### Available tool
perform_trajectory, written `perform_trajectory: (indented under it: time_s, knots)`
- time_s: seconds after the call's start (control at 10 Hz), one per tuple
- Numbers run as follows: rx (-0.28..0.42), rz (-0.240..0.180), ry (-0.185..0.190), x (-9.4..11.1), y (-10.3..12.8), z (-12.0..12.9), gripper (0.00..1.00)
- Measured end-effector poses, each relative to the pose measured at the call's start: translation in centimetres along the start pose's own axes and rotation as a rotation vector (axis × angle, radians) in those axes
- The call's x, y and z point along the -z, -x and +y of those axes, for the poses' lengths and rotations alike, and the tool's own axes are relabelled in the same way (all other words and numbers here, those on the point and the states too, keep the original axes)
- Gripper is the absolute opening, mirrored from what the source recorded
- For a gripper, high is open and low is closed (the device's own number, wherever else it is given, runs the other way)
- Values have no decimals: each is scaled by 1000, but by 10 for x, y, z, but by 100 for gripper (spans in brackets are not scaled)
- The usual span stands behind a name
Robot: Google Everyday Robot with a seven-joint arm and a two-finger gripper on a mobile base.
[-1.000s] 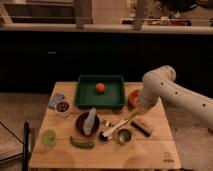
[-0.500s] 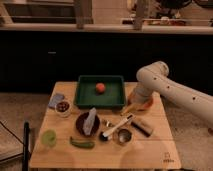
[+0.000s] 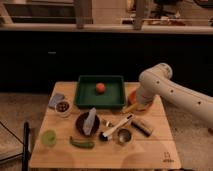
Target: Place banana in red bowl
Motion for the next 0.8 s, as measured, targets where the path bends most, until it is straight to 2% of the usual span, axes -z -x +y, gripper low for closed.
perform_trajectory:
  time_s: [0.5, 0.8]
  knots:
    - [-71, 43, -50, 12, -16, -1, 1]
    - [-106, 53, -78, 19, -30, -6, 1]
